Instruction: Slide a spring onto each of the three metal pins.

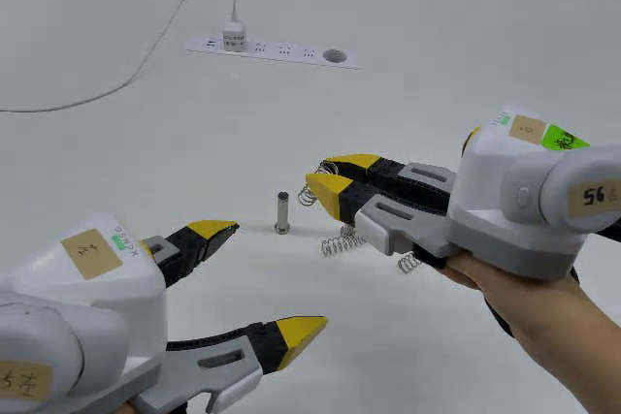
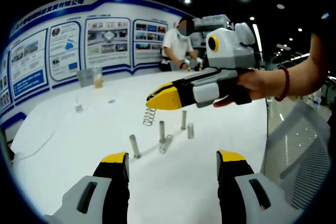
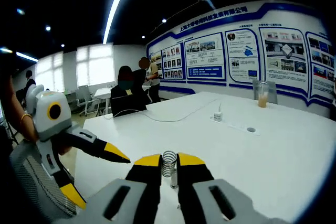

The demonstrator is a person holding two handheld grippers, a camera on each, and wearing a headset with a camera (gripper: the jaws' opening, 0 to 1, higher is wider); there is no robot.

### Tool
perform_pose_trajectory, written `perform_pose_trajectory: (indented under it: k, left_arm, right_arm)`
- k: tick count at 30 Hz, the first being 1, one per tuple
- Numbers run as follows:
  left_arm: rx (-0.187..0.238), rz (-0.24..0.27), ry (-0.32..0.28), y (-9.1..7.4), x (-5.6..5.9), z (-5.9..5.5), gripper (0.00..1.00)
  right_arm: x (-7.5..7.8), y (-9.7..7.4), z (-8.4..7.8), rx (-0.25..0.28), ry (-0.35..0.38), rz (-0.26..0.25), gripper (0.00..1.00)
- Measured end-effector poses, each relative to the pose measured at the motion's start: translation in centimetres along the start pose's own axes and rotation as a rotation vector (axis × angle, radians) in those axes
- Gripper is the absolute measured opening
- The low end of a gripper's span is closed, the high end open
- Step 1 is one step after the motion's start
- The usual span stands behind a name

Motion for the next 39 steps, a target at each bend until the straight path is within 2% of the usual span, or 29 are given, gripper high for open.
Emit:
perform_pose_trajectory:
  k: [9,18,21,31,39]
  left_arm:
    - [0.002,0.02,-0.013,0.1,-0.5,-0.3,0.73]
    - [0.012,0.04,-0.031,0.1,-0.9,-0.3,0.79]
    - [0.011,0.037,-0.031,0.1,-0.9,-0.3,0.8]
    - [0.027,0.027,-0.054,0.2,-0.7,-0.1,0.84]
    - [0.034,0.032,-0.056,0.2,-0.9,0.0,0.85]
  right_arm:
    - [0.1,2.0,-0.4,-0.002,-0.023,-0.005,0.12]
    - [-0.2,3.4,-1.3,-0.037,-0.08,0.006,0.12]
    - [-0.2,3.7,-1.7,-0.052,-0.104,0.008,0.12]
    - [-0.5,4.4,-2.1,-0.079,-0.118,0.011,0.12]
    - [-0.6,5.1,-2.8,-0.119,-0.171,0.008,0.12]
Point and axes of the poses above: the centre of the closed fingertips' face, and the gripper's own axes: y roughly forward along the fingers, x roughly to its right, z roughly out of its top, the point moved 5 cm from there along -y, roughly backward along the fingers, and after that the axes turned 11 degrees about -z, right-handed, at the moved point
